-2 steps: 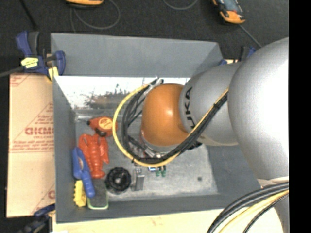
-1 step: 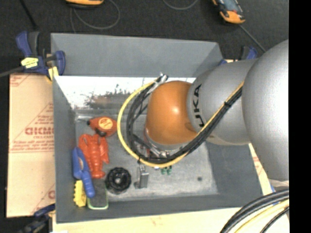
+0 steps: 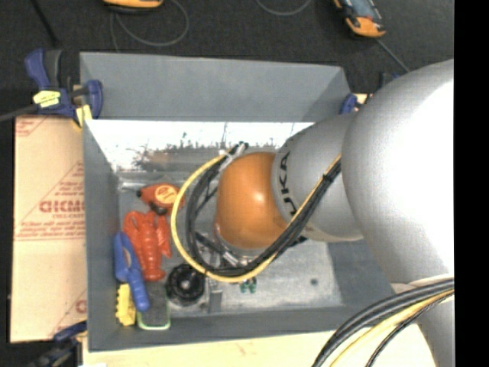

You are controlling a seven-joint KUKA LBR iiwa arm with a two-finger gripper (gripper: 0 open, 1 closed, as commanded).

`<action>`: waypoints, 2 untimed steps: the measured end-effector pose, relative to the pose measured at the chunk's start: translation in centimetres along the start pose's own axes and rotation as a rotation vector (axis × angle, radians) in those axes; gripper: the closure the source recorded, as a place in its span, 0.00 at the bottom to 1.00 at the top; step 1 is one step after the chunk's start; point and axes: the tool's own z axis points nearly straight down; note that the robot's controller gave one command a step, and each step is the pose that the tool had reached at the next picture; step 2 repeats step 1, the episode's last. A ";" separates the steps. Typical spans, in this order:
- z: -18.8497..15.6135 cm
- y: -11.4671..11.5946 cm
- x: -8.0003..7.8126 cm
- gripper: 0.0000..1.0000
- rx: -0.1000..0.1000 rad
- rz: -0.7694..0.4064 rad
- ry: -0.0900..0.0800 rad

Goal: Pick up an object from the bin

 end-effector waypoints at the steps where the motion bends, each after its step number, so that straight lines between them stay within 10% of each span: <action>1: 1.7 1.3 1.3 0.00 0.000 0.020 -0.006; 2: 1.7 1.3 1.3 0.00 0.000 0.020 -0.006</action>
Offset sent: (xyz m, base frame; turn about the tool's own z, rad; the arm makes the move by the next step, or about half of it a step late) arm -0.0111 0.0307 -0.0217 0.2197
